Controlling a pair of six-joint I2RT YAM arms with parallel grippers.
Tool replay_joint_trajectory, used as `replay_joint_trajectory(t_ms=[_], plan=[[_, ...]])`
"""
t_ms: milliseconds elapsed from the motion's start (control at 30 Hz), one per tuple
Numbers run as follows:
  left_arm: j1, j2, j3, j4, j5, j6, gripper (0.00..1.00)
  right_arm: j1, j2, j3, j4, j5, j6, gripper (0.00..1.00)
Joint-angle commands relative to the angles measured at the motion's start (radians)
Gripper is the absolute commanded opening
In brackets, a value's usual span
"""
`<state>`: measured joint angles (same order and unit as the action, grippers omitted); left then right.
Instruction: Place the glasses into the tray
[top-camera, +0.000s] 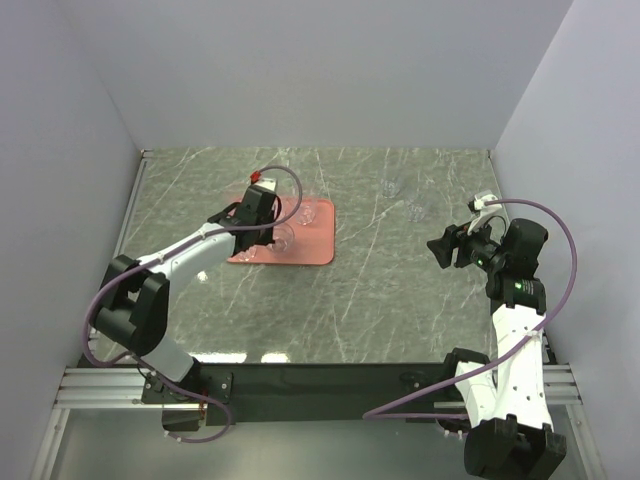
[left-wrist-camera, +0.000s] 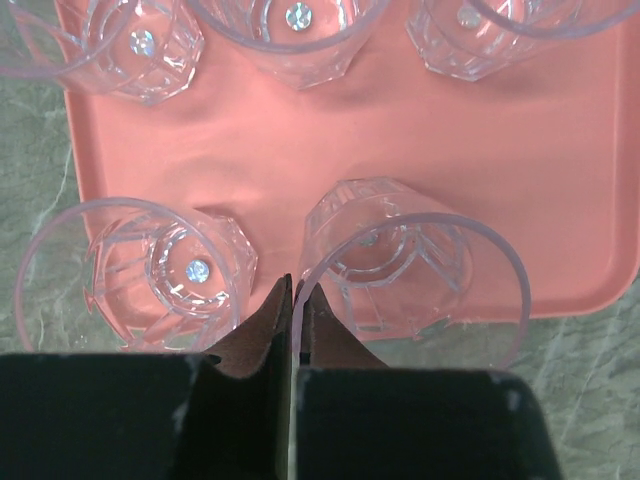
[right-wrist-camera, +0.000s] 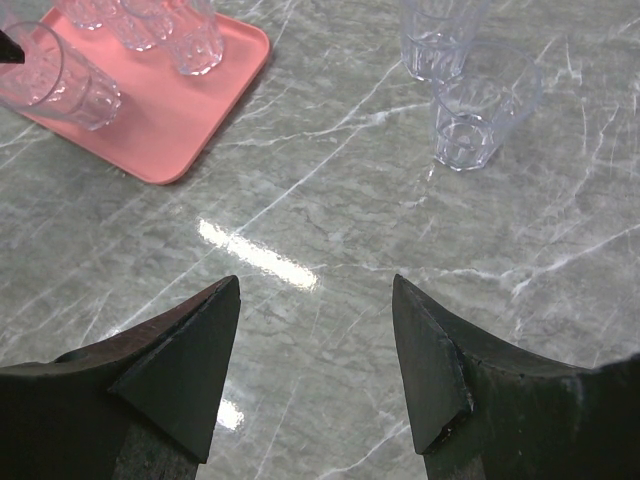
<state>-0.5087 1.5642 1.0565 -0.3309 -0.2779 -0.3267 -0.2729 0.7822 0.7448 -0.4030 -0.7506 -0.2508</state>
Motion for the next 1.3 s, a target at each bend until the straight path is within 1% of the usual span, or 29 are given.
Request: replay_joint_trajectory(t_ms=[0, 33, 100, 133, 200, 233, 267, 333, 500, 533, 700, 800, 833, 900, 933, 1000, 1033, 1133, 1200, 1267], plan=[[0.007, 0.005, 0.069, 0.012, -0.027, 0.008, 0.06, -0.006, -0.004, -0.005, 0.043, -0.010, 0.001, 0.69], [0.007, 0.010, 0.072, 0.010, -0.029, 0.006, 0.07, -0.011, -0.004, -0.005, 0.043, -0.010, -0.001, 0.69], [0.009, 0.016, 0.077, 0.007, -0.027, 0.006, 0.15, -0.006, -0.006, -0.005, 0.041, -0.010, 0.001, 0.69], [0.009, 0.017, 0.079, 0.007, -0.026, 0.008, 0.21, -0.008, -0.006, -0.005, 0.041, -0.010, 0.001, 0.69], [0.007, 0.013, 0.079, 0.007, -0.018, 0.008, 0.27, -0.008, -0.006, -0.004, 0.041, -0.012, -0.001, 0.69], [0.009, 0.007, 0.080, 0.007, -0.014, 0.009, 0.33, -0.008, -0.008, -0.004, 0.041, -0.010, -0.001, 0.69], [0.009, 0.002, 0.080, 0.006, -0.011, 0.011, 0.36, -0.008, -0.006, -0.004, 0.043, -0.010, -0.001, 0.69], [0.009, -0.013, 0.085, 0.007, -0.001, 0.014, 0.40, -0.008, -0.009, -0.004, 0.041, -0.009, -0.001, 0.69], [0.009, -0.061, 0.108, -0.008, 0.023, 0.028, 0.47, -0.008, -0.008, -0.004, 0.041, -0.004, -0.001, 0.69], [0.009, -0.085, 0.111, -0.008, 0.031, 0.040, 0.51, -0.008, -0.008, -0.005, 0.041, -0.003, -0.002, 0.69], [0.009, -0.182, 0.096, -0.007, 0.028, 0.069, 0.62, -0.008, 0.006, -0.004, 0.035, 0.013, -0.013, 0.69], [0.019, -0.268, 0.059, -0.011, 0.011, 0.080, 0.72, -0.009, 0.034, 0.002, 0.033, 0.023, -0.008, 0.69], [0.025, -0.320, 0.028, -0.010, 0.008, 0.087, 0.78, -0.008, 0.052, 0.005, 0.032, 0.023, -0.008, 0.69], [0.033, -0.377, -0.009, 0.001, -0.017, 0.094, 0.85, -0.009, 0.074, 0.013, 0.029, 0.022, -0.007, 0.69], [0.041, -0.438, -0.047, 0.007, -0.032, 0.098, 0.91, -0.008, 0.101, 0.018, 0.027, 0.025, -0.013, 0.69], [0.052, -0.499, -0.085, 0.026, -0.079, 0.101, 0.98, -0.008, 0.132, 0.034, 0.026, 0.031, -0.018, 0.69], [0.061, -0.563, -0.125, 0.033, -0.092, 0.109, 0.99, -0.006, 0.172, 0.047, 0.017, 0.034, -0.027, 0.69], [0.079, -0.672, -0.203, 0.073, -0.121, 0.142, 1.00, -0.006, 0.256, 0.106, -0.020, 0.039, -0.048, 0.68], [0.078, -0.719, -0.239, 0.096, -0.167, 0.153, 0.99, -0.006, 0.314, 0.146, -0.026, 0.060, -0.054, 0.68], [0.079, -0.785, -0.291, 0.113, -0.181, 0.140, 0.99, -0.006, 0.356, 0.171, -0.028, 0.083, -0.056, 0.67]])
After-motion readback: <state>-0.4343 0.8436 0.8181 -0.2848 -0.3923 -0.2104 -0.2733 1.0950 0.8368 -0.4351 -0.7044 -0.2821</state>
